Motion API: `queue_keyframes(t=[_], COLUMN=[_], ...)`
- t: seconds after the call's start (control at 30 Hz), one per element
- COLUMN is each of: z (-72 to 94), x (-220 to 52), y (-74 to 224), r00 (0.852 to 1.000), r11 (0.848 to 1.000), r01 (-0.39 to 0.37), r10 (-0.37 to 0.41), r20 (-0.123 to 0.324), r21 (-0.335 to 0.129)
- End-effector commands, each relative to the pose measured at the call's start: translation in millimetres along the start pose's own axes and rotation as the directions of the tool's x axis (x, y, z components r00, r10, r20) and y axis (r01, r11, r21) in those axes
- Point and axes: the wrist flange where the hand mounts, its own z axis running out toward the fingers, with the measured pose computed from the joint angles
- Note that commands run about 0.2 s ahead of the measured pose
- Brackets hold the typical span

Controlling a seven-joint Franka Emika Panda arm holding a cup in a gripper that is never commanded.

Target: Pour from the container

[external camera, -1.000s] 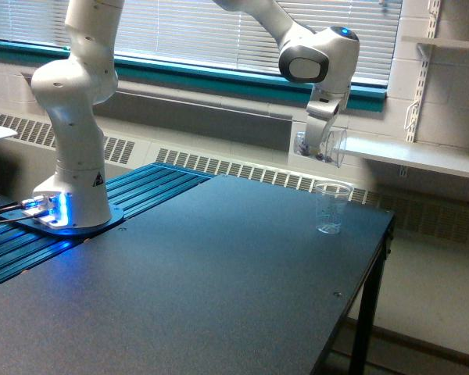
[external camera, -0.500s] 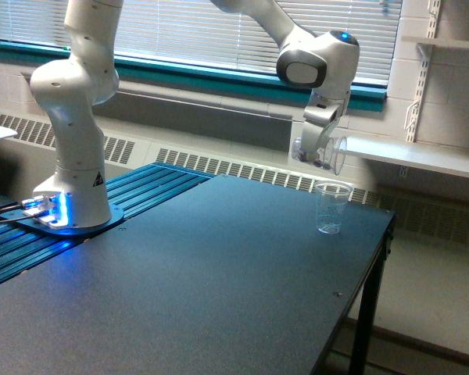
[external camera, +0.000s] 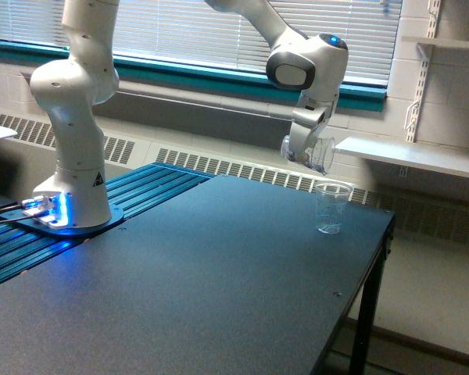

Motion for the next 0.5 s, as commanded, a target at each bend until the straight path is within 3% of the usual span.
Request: queue_keyframes(t=[0.03, 0.5], z=[-14.0, -20.1], x=[-3.5, 1.6], y=[0.8, 2.7], r00=[1.0, 0.999], r11=[1.0, 0.999], r01=[0.003, -0.022], r10=[-0.003, 0.021], r20=[0.002, 0.042], r21=[0.023, 0.028])
